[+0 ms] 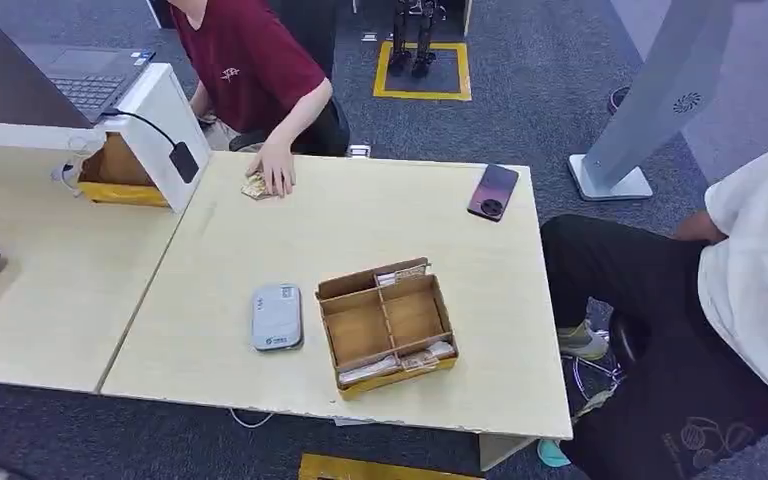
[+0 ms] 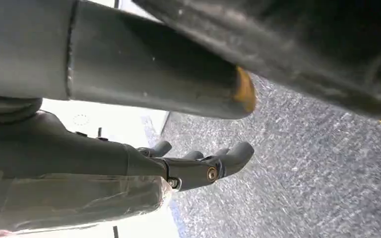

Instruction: Pass the card to the sensor for recognition and then transmit it.

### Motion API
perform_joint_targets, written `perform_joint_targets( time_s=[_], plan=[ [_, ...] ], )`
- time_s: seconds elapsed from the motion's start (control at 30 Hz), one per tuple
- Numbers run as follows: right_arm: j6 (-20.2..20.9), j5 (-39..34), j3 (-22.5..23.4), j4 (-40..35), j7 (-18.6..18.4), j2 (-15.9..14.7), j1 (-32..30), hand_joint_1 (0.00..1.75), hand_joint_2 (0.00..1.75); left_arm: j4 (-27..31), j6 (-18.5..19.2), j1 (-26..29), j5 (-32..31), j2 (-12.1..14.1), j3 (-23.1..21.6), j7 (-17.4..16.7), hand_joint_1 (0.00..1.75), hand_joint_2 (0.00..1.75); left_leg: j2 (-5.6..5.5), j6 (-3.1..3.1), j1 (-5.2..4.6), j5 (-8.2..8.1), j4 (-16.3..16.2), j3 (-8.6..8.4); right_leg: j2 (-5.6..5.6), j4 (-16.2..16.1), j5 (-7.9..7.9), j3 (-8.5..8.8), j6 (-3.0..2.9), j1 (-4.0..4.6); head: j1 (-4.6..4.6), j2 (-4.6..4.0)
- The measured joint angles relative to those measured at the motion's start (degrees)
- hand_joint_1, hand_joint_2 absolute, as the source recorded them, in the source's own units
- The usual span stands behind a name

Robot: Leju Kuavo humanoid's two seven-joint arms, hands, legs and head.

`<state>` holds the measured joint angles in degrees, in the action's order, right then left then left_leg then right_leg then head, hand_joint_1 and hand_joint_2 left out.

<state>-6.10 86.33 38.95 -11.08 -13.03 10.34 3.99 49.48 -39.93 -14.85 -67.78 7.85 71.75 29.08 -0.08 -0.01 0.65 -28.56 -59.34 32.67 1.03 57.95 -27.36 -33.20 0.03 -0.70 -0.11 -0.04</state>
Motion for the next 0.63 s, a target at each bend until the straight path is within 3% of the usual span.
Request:
perform_joint_targets(
  time_s=[0.13,0.2,0.23,0.33,0.43,0.47,0.5,0.53,0.63],
  plan=[
    [0.0,0.0,0.3,0.0,0.4,0.0,0.0,0.00,0.00,-11.1,0.0,2.8,8.3,1.6,8.7,-14.8,0.00,1.75,-0.04,0.05,-0.03,-0.04,0.0,-0.03,-0.09,-0.1,0.00,0.03,0.00,-0.02,-0.02,0.00],
    [0.0,-0.1,0.8,0.0,0.4,0.0,0.1,0.00,0.00,-15.9,0.0,4.2,5.5,0.5,10.9,-23.2,0.00,1.75,-0.19,0.07,-0.05,-0.04,0.0,-0.02,-0.26,-0.1,0.00,0.09,0.01,-0.04,-0.02,0.00],
    [-0.1,-0.1,1.1,0.0,0.1,0.0,0.1,0.00,1.75,-17.7,0.0,4.7,4.7,-0.2,11.7,-26.3,0.00,1.75,-0.22,0.07,-0.05,-0.04,0.0,-0.01,-0.28,-0.1,0.00,0.11,0.02,-0.03,0.02,0.00],
    [1.1,-0.9,1.5,0.0,-0.9,0.0,0.1,0.00,1.75,-23.6,0.1,5.9,4.2,-3.3,12.7,-31.7,0.00,1.75,-0.25,0.11,-0.11,-0.06,-0.1,-0.05,-0.31,-0.1,0.02,0.19,0.04,-0.08,0.00,0.00],
    [1.9,-4.2,1.2,-0.5,-0.7,-0.2,-0.3,0.00,1.75,-27.2,1.2,6.9,6.1,-5.5,11.5,-32.6,0.00,1.75,-0.23,0.14,-0.04,-0.08,-0.1,-0.04,-0.31,-0.1,0.06,0.21,0.09,-0.07,0.09,0.00],
    [1.9,-5.4,1.0,-0.6,-0.4,-0.3,-0.4,0.00,0.00,-27.8,1.8,7.1,6.9,-5.9,10.9,-32.6,0.00,1.75,-0.23,0.14,-0.05,-0.08,-0.1,-0.04,-0.31,-0.1,0.06,0.21,0.09,-0.07,0.09,0.00],
    [1.9,-6.7,0.8,-0.7,-0.3,-0.4,-0.5,0.00,0.00,-28.3,2.4,7.3,7.9,-6.1,10.2,-32.6,0.00,1.75,-0.24,0.14,-0.06,-0.08,-0.1,-0.05,-0.31,-0.1,0.06,0.21,0.10,-0.07,0.07,0.00],
    [2.0,-7.8,0.5,-0.9,-0.1,-0.5,-0.6,0.00,0.00,-28.7,2.9,7.6,8.7,-6.3,9.4,-32.6,0.00,0.00,-0.24,0.14,-0.06,-0.08,-0.1,-0.06,-0.31,-0.1,0.06,0.20,0.10,-0.07,0.07,0.00],
    [2.2,-11.6,-0.8,-1.4,0.6,-0.8,-1.1,0.00,0.00,-29.6,4.7,8.4,11.6,-6.9,6.4,-32.6,0.00,0.00,-0.23,0.14,-0.02,-0.08,-0.1,-0.07,-0.31,-0.1,0.06,0.20,0.09,-0.05,0.07,0.00]
  ],
)
